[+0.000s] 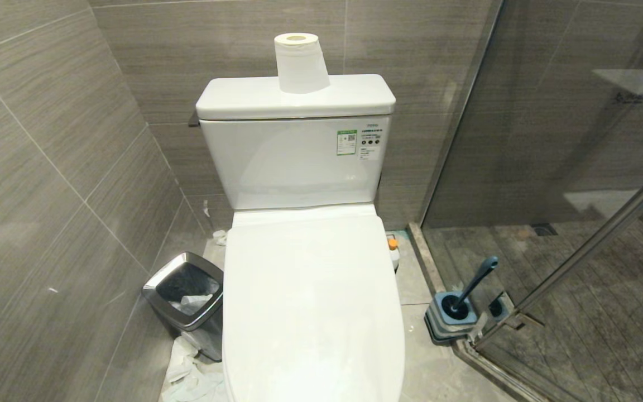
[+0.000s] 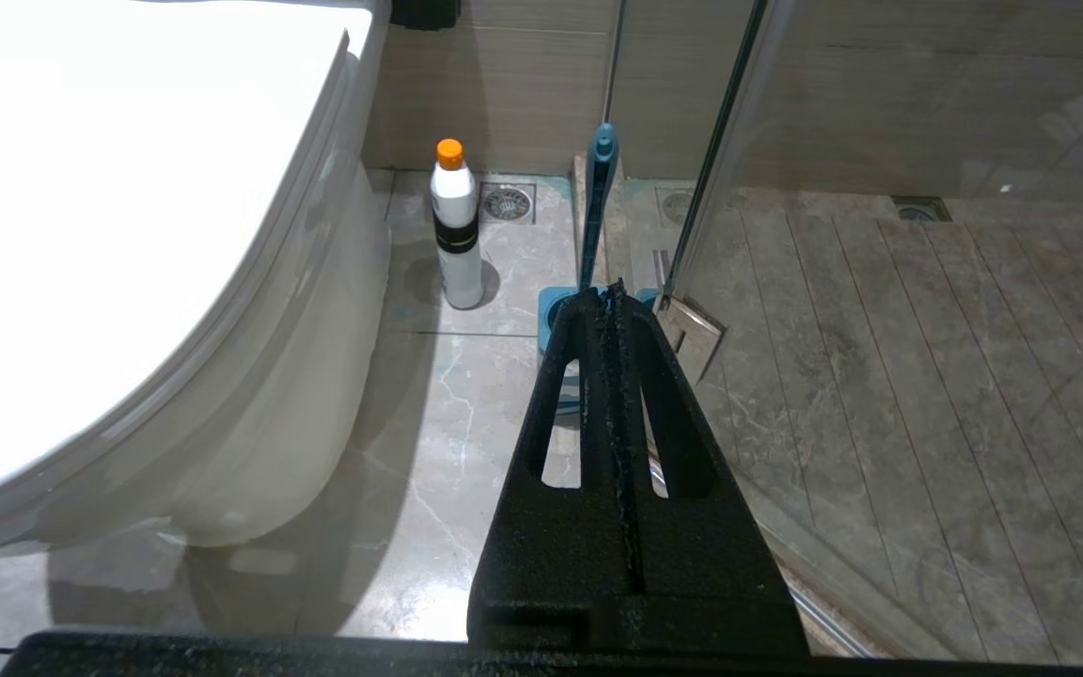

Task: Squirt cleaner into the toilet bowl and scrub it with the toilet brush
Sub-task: Use the left hand to lift the toilet lid slightly

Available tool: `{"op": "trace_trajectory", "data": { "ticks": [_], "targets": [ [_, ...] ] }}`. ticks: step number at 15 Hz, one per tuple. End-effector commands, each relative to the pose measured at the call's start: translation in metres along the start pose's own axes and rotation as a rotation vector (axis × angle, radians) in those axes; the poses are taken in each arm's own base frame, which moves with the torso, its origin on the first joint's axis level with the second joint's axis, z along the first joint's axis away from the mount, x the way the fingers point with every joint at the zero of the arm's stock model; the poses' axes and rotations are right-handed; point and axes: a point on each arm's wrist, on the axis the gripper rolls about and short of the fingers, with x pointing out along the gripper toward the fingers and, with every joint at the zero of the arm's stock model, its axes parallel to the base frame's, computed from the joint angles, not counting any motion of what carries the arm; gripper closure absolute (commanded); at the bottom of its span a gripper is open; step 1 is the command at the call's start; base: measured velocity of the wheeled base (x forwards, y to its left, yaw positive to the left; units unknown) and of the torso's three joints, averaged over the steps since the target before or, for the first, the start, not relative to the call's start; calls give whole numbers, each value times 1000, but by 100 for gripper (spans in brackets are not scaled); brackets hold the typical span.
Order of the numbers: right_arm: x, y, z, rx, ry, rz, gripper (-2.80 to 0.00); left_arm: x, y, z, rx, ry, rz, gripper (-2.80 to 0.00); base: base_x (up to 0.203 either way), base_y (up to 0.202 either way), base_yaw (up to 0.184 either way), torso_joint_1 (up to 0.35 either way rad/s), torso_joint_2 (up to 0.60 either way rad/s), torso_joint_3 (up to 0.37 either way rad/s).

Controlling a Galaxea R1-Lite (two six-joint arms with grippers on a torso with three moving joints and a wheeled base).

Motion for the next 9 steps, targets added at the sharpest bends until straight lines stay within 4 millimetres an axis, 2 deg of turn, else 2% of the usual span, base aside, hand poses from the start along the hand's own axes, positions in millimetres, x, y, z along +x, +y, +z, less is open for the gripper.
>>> {"op": "trace_trajectory", "data": {
  "ticks": [1, 9],
  "targets": [
    [0, 0, 0, 0, 1, -1, 0, 0, 0, 0, 0, 0, 0, 0, 0, 0, 0, 0, 0, 0],
    [0, 0, 0, 0, 1, 0, 0, 0, 0, 0, 0, -1, 0, 0, 0, 0, 0, 0, 0, 0]
  ]
}}
